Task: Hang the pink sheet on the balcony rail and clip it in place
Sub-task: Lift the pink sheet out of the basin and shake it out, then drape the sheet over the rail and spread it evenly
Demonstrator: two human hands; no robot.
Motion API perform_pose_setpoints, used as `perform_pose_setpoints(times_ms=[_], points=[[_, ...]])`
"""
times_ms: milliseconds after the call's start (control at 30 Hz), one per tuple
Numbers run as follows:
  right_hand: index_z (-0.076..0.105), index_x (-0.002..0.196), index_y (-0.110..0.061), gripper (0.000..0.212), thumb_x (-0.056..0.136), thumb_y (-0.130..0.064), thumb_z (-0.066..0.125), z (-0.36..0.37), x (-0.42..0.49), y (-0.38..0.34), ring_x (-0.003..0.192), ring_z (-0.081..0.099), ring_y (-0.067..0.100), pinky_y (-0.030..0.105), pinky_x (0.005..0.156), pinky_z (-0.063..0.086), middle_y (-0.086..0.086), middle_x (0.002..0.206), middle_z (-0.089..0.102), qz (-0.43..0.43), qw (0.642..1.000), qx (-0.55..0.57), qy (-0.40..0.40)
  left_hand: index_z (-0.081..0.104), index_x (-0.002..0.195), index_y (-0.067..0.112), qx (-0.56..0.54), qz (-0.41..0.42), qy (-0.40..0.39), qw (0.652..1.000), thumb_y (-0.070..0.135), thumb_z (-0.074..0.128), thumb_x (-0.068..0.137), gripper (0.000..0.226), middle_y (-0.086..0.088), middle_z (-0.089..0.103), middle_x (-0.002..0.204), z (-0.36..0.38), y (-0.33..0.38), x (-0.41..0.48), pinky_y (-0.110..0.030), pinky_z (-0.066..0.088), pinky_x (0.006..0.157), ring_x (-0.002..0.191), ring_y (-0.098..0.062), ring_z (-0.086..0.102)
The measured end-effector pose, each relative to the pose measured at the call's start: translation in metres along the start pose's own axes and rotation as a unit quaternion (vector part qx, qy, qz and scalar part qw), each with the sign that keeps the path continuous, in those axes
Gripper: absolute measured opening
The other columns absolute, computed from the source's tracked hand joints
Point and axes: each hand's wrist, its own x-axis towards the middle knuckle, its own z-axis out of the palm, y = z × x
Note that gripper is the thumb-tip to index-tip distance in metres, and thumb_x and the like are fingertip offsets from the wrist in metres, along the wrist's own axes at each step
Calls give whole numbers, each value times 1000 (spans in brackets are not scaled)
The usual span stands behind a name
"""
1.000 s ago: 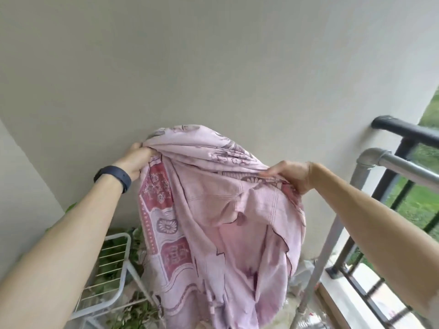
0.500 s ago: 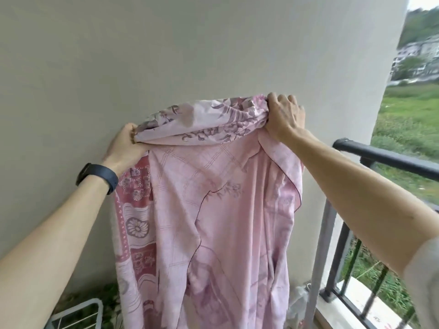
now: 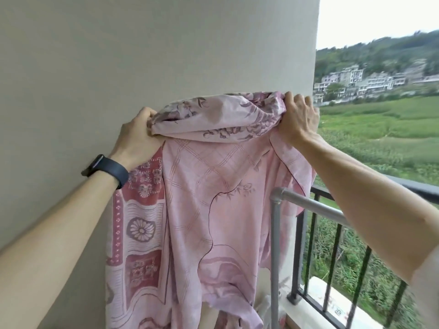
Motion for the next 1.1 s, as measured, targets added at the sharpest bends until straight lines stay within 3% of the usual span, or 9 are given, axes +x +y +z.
perform_pose_setpoints(times_ms=[233, 367, 533, 700, 767, 833, 933, 1000, 1100], points=[[47, 130, -11, 43, 90, -17, 61, -58, -32, 46, 120, 45, 34, 49, 94, 40, 19, 127, 55, 98, 995, -7, -7, 57, 104, 17, -92, -6, -34, 995, 9, 59, 83, 23, 2, 64, 91, 28, 51, -11, -31, 42, 60, 84, -23, 59], [48, 125, -11, 42, 91, -33, 59, -113, -51, 95, 115, 47, 33, 47, 91, 40, 18, 123, 55, 164, 985, 0, 59, 56, 105, 18, -180, 28, -50, 982, 10, 63, 84, 24, 8, 63, 90, 42, 111, -26, -32, 49, 68, 83, -8, 58], [47, 116, -15, 36, 85, -23, 64, -202, -78, 156, 103, 47, 27, 38, 79, 35, 12, 111, 56, 172, 972, -22, 158, 52, 110, 19, -261, 79, -40, 961, 7, 62, 86, 28, 12, 61, 91, 33, 194, -68, -24, 49, 60, 81, -4, 59], [52, 115, -16, 36, 86, -37, 56, -298, -137, 213, 97, 39, 19, 31, 79, 34, 3, 108, 51, 170, 965, -60, 190, 50, 120, 15, -311, 133, -27, 941, 2, 61, 88, 36, 14, 60, 95, 12, 274, -140, -13, 49, 56, 81, 0, 58], [52, 117, -14, 44, 83, -40, 47, -333, -179, 237, 99, 43, 22, 33, 82, 36, 6, 108, 53, 169, 971, -45, 164, 50, 118, 14, -318, 145, -41, 936, 0, 60, 87, 36, 16, 59, 91, 18, 294, -185, -10, 46, 52, 78, -2, 59], [53, 123, -12, 55, 81, -45, 39, -364, -230, 262, 105, 51, 31, 38, 84, 37, 12, 114, 59, 141, 983, -60, 99, 50, 116, 18, -322, 155, -80, 931, 2, 60, 85, 37, 16, 61, 87, 34, 305, -235, -19, 50, 57, 76, -9, 62], [58, 125, -8, 45, 83, -24, 64, -401, -304, 307, 102, 54, 38, 43, 82, 44, 20, 113, 64, 111, 991, -75, 1, 50, 119, 28, -319, 128, -170, 924, 2, 57, 80, 47, 11, 62, 85, 79, 314, -303, -34, 53, 62, 75, -15, 60], [61, 126, -14, 45, 82, -15, 71, -424, -342, 326, 102, 54, 38, 46, 83, 48, 17, 117, 64, 96, 988, -107, -55, 48, 127, 39, -304, 137, -244, 911, -1, 56, 78, 64, 6, 62, 102, 116, 313, -345, -29, 53, 66, 89, -17, 61], [51, 137, -35, 58, 85, -17, 68, -442, -374, 352, 116, 52, 38, 50, 93, 48, 11, 135, 56, 75, 979, -148, -117, 42, 134, 49, -265, 159, -329, 892, 4, 59, 79, 73, 2, 48, 132, 180, 310, -402, -41, 52, 92, 117, -21, 55]])
